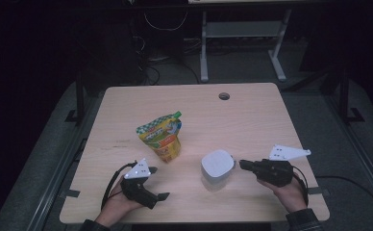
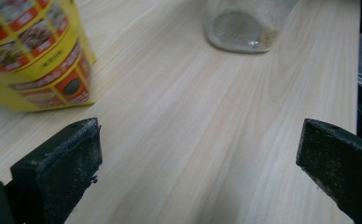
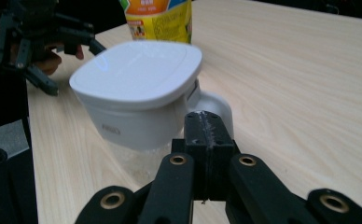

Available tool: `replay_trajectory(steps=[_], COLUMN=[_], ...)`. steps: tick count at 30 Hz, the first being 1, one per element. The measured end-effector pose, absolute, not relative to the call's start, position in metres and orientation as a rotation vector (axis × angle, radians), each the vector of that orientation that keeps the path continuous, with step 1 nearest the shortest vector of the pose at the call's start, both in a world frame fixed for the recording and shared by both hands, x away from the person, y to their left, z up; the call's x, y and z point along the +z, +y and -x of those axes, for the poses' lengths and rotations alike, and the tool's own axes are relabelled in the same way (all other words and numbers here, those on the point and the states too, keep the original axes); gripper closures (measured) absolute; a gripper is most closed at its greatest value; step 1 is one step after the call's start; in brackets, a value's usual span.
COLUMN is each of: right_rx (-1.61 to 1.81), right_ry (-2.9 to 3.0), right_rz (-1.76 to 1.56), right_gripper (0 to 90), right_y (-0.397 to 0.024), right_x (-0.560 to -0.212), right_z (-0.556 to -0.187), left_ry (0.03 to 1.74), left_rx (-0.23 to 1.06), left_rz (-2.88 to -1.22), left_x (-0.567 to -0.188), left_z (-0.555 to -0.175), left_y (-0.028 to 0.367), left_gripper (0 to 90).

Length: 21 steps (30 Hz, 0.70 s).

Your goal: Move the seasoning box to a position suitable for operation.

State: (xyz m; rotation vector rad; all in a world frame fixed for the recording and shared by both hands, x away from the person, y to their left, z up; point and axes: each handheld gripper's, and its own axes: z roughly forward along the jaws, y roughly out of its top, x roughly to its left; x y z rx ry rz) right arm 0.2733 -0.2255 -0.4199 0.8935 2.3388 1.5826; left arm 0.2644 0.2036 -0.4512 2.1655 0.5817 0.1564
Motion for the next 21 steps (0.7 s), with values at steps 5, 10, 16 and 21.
replay_trajectory(steps=[5, 10, 16, 21], right_rx=[1.627, 1.654, 1.673, 1.691], right_ry=[2.314, 2.294, 2.303, 2.313], right_rz=[-0.887, -0.888, -0.864, -0.855], right_gripper=[89.7, 89.7, 89.7, 89.7], right_y=[-0.226, -0.226, -0.221, -0.217], right_x=[-0.413, -0.406, -0.402, -0.397], right_z=[-0.278, -0.279, -0.284, -0.288], left_ry=[0.573, 0.536, 0.499, 0.476], left_rx=[0.142, 0.130, 0.124, 0.117], left_rz=[-2.154, -2.136, -2.129, -2.124], left_x=[-0.449, -0.439, -0.431, -0.428], left_z=[-0.265, -0.268, -0.270, -0.272], left_y=[0.197, 0.186, 0.170, 0.159], left_gripper=[0.0, 0.0, 0.0, 0.0])
